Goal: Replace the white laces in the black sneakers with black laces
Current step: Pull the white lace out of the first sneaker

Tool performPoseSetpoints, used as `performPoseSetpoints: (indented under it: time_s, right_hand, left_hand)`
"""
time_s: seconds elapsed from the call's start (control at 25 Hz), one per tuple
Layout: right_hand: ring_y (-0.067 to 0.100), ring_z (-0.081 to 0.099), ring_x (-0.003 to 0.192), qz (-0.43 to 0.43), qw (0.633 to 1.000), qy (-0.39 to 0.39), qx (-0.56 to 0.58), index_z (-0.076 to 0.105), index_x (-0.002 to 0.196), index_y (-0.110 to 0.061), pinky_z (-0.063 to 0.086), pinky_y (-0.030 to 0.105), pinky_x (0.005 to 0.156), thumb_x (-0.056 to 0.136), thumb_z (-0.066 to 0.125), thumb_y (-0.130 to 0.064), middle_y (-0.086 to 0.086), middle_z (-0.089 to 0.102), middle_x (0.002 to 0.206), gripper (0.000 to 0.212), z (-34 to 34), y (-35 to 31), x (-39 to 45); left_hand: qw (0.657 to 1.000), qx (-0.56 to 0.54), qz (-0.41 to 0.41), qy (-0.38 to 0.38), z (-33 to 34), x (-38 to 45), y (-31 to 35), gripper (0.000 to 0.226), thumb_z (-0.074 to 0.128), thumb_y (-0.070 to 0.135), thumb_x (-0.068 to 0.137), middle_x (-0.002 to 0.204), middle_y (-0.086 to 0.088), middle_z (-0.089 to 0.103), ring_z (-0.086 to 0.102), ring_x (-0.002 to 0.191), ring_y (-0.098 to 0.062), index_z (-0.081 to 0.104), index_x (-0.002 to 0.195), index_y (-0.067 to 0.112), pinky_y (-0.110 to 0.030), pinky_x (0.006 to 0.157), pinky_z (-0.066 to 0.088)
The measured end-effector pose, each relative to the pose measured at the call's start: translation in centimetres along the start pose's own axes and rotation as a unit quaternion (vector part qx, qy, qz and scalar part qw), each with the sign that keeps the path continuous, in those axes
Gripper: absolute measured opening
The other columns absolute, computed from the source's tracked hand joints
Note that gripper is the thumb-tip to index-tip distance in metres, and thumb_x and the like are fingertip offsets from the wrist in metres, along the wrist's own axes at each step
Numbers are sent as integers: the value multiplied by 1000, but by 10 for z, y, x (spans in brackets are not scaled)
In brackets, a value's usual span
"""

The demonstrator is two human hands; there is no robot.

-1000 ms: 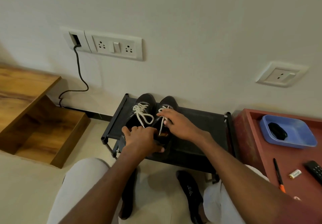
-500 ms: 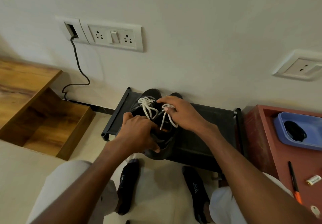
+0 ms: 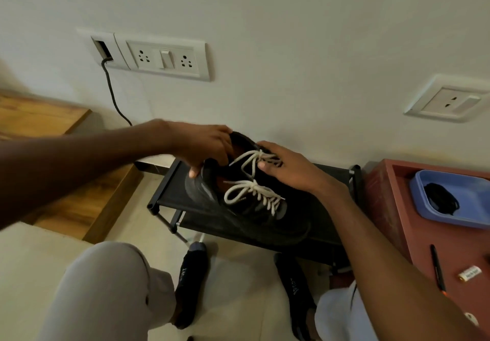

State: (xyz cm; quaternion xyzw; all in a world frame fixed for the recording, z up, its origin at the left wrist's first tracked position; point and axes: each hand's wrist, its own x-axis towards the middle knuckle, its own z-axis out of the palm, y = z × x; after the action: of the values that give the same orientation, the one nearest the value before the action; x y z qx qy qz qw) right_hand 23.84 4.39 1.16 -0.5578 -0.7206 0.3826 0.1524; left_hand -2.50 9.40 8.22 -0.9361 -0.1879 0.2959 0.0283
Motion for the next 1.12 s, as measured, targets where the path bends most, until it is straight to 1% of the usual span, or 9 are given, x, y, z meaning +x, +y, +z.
performPoseSetpoints:
  time_s: [0.2,0.36,0.56,0.64,0.72,0.8,0.96,1.04,1.12]
  right_hand:
    - [23,45,145,32,998,-10,-44,33,162,-33,36,37,118,97,73,-32,0,45,161,76,-1,27,6]
    - [29,46,143,68,993,-42,-86,33,161,-29,40,45,117,91,77,-39,6,43,159,84,3,34,16]
    - [40,41,144,123,976,-44,-173,21,162,-33,35,65,115,87,76,-53,9,30,164,95,21,31,23]
    - [42,42,143,142,973,-32,-178,20,161,-37,30,70,113,85,76,-55,10,33,163,96,21,29,24]
    - [42,44,142,161,974,-35,-158,19,160,-35,33,69,113,81,79,-58,12,36,161,101,22,32,25]
    - [41,43,144,179,974,-42,-133,15,161,-33,36,65,115,75,82,-62,14,36,162,113,20,40,29]
    - [39,49,138,195,973,-38,-118,25,156,-31,40,63,112,60,79,-73,13,44,156,119,16,47,31]
    - [41,51,134,196,972,-18,-129,31,152,-33,43,62,109,58,81,-72,12,46,151,114,16,40,33]
    - [43,49,134,198,968,10,-152,30,154,-34,43,60,109,64,84,-68,13,43,150,110,16,32,32]
  left_hand:
    - [998,45,23,32,8,42,-55,59,95,34,64,143,17,57,37,139,-12,71,117,39,-35,120,16]
    - [995,55,12,86,38,39,-50,64,94,28,65,148,3,56,35,147,-25,71,125,31,-46,122,26]
    - [973,4,-189,130,72,13,-18,52,80,17,79,165,0,33,23,154,-28,69,124,41,-54,124,19]
    - [932,-103,-311,157,76,7,13,60,74,16,82,168,3,24,22,153,-28,62,132,46,-59,122,16]
    - [841,-252,-436,198,71,7,50,76,75,17,80,163,-2,28,30,146,-34,46,146,41,-61,118,26]
    - [702,-417,-522,246,74,23,87,77,78,29,82,149,-10,42,47,131,-36,39,148,25,-58,107,45]
    - [299,-833,-433,171,54,58,154,78,86,55,75,129,-12,66,69,109,-32,53,135,17,-41,62,65]
    - [197,-874,-423,134,45,74,156,88,91,52,71,127,-12,66,68,104,-35,50,140,15,-38,42,57]
    - [134,-873,-449,138,52,90,149,120,101,55,45,129,-13,63,64,105,-39,44,144,21,-49,45,56]
